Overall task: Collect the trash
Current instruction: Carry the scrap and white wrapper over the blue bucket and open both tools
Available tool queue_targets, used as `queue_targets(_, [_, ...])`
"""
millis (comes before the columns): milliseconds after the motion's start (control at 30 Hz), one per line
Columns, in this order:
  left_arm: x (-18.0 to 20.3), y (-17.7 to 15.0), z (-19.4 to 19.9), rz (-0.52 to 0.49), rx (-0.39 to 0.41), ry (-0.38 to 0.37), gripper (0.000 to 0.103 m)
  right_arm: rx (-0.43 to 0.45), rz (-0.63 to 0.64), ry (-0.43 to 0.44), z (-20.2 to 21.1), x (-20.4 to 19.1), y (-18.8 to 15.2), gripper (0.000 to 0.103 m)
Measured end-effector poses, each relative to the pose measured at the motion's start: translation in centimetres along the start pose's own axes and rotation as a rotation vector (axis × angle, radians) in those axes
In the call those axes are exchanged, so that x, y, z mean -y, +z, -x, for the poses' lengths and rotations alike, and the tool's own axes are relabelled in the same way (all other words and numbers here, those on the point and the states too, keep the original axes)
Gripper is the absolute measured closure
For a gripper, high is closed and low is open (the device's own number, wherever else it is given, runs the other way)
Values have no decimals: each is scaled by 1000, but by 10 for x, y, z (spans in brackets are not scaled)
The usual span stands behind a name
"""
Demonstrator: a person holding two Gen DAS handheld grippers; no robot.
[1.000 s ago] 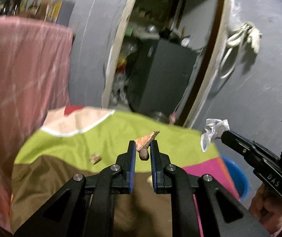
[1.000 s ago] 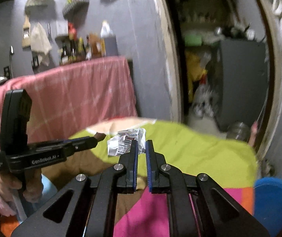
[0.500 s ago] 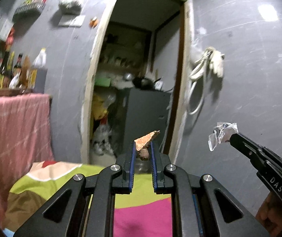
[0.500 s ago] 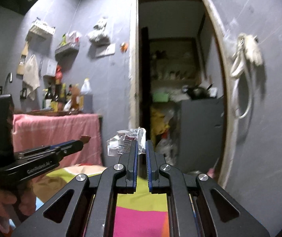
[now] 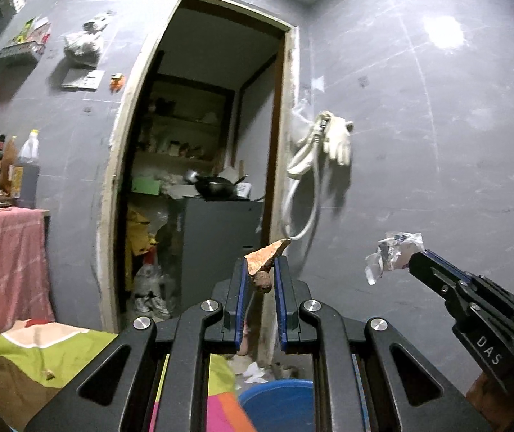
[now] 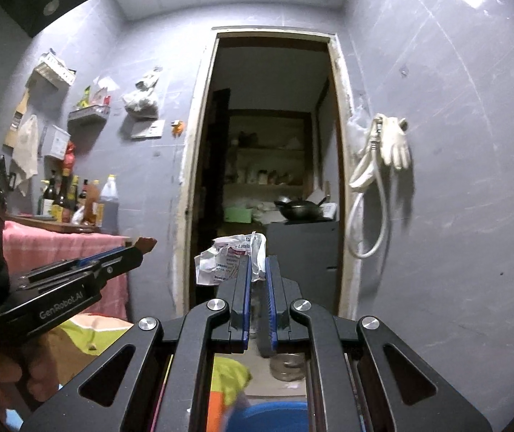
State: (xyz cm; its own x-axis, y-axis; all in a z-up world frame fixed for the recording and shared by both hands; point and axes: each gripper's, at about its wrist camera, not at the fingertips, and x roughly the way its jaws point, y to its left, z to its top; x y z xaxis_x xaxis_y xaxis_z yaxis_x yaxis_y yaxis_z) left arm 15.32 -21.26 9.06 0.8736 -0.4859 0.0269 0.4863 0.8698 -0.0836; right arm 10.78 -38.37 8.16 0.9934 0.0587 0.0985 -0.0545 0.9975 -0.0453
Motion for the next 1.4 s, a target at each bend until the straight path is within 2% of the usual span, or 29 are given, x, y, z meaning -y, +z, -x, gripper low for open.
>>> queue_targets(100, [14, -7, -10, -13, -17, -15, 91, -9, -5, -22, 3, 12, -5, 97])
queue_targets(300, [24, -29, -42, 1, -110, -31, 91, -56, -36, -61, 0, 36, -27, 97])
queue_targets(467, [28, -57, -76, 29, -249, -46, 91, -143, -104, -75, -11, 60, -59, 97])
queue_targets(600, [23, -85, -108, 93, -399, -50, 91, -233, -160, -83, -25, 73, -85, 97])
queue_targets(833, [16, -134, -150, 128, -614, -63, 91, -426, -247, -94, -45, 90, -134, 97])
queue_targets(933, [11, -153, -160, 157, -683, -64, 91, -495, -271, -95, -52, 94, -149, 96])
queue_targets(1133, [5, -169, -165, 188, -742, -73, 91, -579, -298, -82, -62, 97, -165, 96])
queue_targets(1200, [2, -166, -167, 192, -748, -75, 89, -596, -307, -79, -63, 98, -168, 95])
queue_targets(1267, [1, -165, -168, 196, -757, -84, 84, -611, -314, -77, -65, 100, -171, 95])
queue_targets(1400, [-2, -160, -168, 197, -748, -82, 83, -628, -331, -73, -70, 103, -171, 91])
